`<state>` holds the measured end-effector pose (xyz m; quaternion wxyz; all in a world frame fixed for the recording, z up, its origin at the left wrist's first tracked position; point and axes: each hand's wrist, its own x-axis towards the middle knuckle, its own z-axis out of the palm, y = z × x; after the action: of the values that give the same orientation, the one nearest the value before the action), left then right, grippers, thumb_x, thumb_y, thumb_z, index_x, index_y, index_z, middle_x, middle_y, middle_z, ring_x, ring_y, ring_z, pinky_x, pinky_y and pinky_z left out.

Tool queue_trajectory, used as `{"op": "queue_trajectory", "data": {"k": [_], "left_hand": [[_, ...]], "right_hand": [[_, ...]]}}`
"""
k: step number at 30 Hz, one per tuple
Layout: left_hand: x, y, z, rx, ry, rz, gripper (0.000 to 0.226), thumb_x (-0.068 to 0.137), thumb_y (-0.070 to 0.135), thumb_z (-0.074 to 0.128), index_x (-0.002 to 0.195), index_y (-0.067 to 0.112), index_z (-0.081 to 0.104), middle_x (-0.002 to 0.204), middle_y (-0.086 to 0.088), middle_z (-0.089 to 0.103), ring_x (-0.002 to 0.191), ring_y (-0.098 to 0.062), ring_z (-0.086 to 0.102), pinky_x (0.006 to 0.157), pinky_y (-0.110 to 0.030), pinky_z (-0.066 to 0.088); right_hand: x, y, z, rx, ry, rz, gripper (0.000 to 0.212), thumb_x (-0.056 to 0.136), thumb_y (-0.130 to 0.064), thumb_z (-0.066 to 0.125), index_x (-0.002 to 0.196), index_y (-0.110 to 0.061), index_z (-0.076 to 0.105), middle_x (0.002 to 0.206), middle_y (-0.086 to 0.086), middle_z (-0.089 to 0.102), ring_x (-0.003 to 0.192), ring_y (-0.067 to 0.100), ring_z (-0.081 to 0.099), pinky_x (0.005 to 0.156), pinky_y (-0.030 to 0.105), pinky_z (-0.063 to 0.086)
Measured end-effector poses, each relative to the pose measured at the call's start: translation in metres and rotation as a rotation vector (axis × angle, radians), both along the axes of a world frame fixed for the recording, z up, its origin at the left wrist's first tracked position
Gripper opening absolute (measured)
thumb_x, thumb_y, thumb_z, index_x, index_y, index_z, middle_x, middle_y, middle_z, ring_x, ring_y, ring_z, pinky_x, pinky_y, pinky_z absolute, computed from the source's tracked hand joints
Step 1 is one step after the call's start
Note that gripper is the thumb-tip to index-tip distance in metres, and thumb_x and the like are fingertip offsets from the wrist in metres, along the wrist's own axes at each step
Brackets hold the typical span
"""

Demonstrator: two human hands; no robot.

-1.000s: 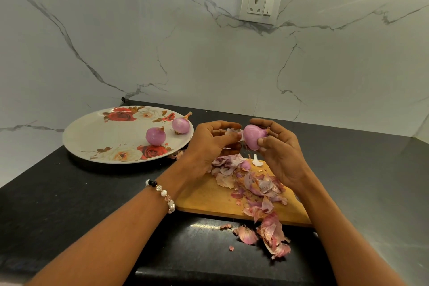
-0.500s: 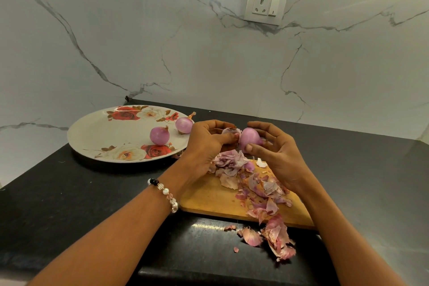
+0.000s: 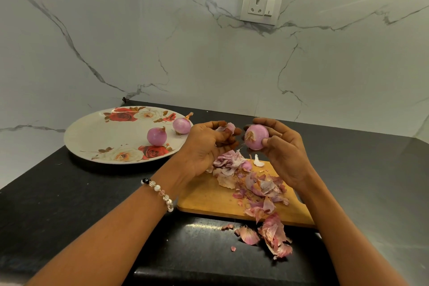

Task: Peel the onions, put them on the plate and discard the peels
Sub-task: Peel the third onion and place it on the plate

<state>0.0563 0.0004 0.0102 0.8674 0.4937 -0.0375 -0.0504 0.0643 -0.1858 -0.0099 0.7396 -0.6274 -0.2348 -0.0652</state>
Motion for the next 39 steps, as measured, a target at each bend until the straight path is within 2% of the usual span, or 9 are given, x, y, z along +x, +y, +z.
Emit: {"op": "queue_trajectory", "data": {"k": [6,10,15,21,26,30,34,36,39], "left_hand": [[0.000,0.002,-0.003,0.515,-0.263,0.168,0.016,0.091,0.003,0.055,0.094,0.014,0.067,0.092,-0.004,0.073,0.086,-0.019,0.070,0.076,-0.033,0.059],[-0.001,-0.002,-0.005,0.598,-0.447,0.199,0.009,0.091,0.017,0.062,0.096,0.013,0.068,0.089,-0.005,0.072,0.084,-0.016,0.070,0.078,-0.029,0.058],[0.005,-0.003,-0.014,0.934,-0.968,0.441,0.035,0.080,0.023,0.076,0.113,0.015,0.069,0.099,0.003,0.068,0.085,-0.007,0.062,0.072,-0.013,0.052],[0.009,0.001,-0.019,1.176,-1.236,0.659,0.025,0.081,0.024,0.067,0.100,0.009,0.075,0.095,-0.009,0.068,0.089,-0.023,0.060,0.069,-0.030,0.053],[0.011,0.004,-0.018,1.349,-1.370,0.754,0.028,0.087,0.030,0.055,0.089,0.010,0.075,0.093,-0.007,0.068,0.090,-0.023,0.058,0.068,-0.034,0.050],[0.008,-0.003,-0.021,1.352,-1.308,0.789,0.023,0.085,0.028,0.058,0.080,0.011,0.071,0.090,-0.005,0.066,0.083,-0.019,0.057,0.066,-0.031,0.046],[0.005,-0.012,-0.017,0.957,-0.828,0.609,0.007,0.082,0.017,0.069,0.080,0.010,0.068,0.081,0.003,0.060,0.071,-0.009,0.055,0.060,-0.020,0.049],[0.004,-0.016,-0.017,0.878,-0.590,0.510,0.006,0.086,0.018,0.066,0.084,0.012,0.066,0.079,0.005,0.060,0.072,-0.008,0.058,0.063,-0.017,0.049],[0.003,-0.016,-0.017,0.763,-0.400,0.479,0.015,0.093,0.020,0.057,0.081,0.015,0.064,0.074,0.003,0.064,0.073,-0.012,0.062,0.069,-0.029,0.054]], "right_hand": [[0.001,-0.002,0.002,0.053,0.006,0.008,0.042,0.075,-0.002,0.055,0.117,-0.007,0.062,0.115,0.019,0.066,0.102,0.035,0.065,0.074,0.035,0.062],[-0.001,-0.001,0.002,0.031,0.018,-0.014,0.039,0.077,-0.005,0.057,0.116,-0.010,0.064,0.109,0.012,0.070,0.098,0.031,0.067,0.077,0.036,0.062],[-0.005,0.001,0.004,0.022,0.015,0.013,0.036,0.083,-0.005,0.070,0.118,-0.008,0.063,0.109,0.016,0.069,0.092,0.031,0.069,0.075,0.035,0.061],[-0.008,0.004,0.004,-0.016,0.047,0.027,0.041,0.080,-0.014,0.067,0.120,-0.006,0.062,0.105,0.012,0.073,0.093,0.032,0.070,0.072,0.035,0.061],[-0.008,0.004,0.002,-0.072,0.058,0.006,0.040,0.080,-0.016,0.067,0.119,-0.006,0.063,0.109,0.017,0.070,0.095,0.036,0.070,0.069,0.037,0.062],[-0.009,0.005,0.000,-0.107,0.041,-0.011,0.040,0.080,-0.015,0.067,0.119,-0.007,0.064,0.112,0.020,0.068,0.094,0.037,0.070,0.070,0.039,0.062],[-0.008,0.006,-0.001,-0.120,0.009,0.002,0.040,0.079,-0.012,0.069,0.118,-0.008,0.065,0.117,0.019,0.065,0.101,0.038,0.069,0.078,0.046,0.062],[-0.007,0.005,0.000,-0.128,-0.004,-0.014,0.039,0.079,-0.010,0.071,0.118,-0.011,0.066,0.117,0.016,0.065,0.103,0.038,0.068,0.079,0.046,0.061],[-0.005,0.003,-0.002,-0.153,-0.031,-0.023,0.035,0.084,0.001,0.069,0.117,-0.013,0.067,0.117,0.014,0.065,0.104,0.038,0.068,0.080,0.045,0.061]]}}
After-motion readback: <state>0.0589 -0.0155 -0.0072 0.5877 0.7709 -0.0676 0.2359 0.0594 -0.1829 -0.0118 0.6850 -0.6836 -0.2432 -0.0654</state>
